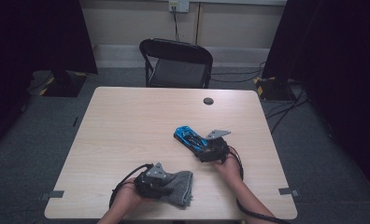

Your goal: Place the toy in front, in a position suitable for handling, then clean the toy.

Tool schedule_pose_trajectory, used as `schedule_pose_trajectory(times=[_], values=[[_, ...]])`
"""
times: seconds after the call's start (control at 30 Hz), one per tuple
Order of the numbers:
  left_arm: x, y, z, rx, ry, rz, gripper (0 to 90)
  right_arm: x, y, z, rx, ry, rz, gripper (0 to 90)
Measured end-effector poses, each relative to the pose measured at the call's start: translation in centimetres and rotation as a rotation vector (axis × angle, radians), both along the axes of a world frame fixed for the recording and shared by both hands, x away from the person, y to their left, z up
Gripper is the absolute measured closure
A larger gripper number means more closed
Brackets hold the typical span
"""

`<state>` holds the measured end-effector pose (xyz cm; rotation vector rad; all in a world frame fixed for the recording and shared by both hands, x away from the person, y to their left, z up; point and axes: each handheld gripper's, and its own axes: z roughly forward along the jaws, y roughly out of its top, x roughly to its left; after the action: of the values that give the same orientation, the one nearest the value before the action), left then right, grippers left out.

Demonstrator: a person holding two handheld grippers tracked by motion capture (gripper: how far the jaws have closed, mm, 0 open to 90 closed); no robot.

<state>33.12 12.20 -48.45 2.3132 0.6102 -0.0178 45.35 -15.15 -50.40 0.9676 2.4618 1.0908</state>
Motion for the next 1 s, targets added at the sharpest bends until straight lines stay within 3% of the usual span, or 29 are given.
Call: schedule_pose_trajectory(times=[0.07,0.13,0.37,0.57,0.77,1.0], values=[[0.4,0.1,0.1,-0.008,0.047,0.035,74.4,0.0,0.0,0.0,0.000,0.000,0.000,23.9],[0.4,0.0,0.1,-0.013,0.060,0.046,75.6,0.0,0.0,0.0,0.000,0.000,0.000,23.9],[0.5,0.1,1.1,0.018,0.015,0.061,76.5,0.0,0.0,0.0,-0.001,0.000,0.000,23.9],[1.1,1.6,2.6,0.005,-0.031,0.132,77.4,0.0,0.0,0.0,0.000,0.002,0.000,23.9],[1.6,2.9,3.4,0.029,-0.060,0.186,77.3,0.0,0.0,0.0,0.001,0.001,-0.001,23.9],[2.9,3.1,4.4,-0.005,-0.073,0.234,77.3,0.0,0.0,0.0,-0.001,-0.001,0.001,24.0]])
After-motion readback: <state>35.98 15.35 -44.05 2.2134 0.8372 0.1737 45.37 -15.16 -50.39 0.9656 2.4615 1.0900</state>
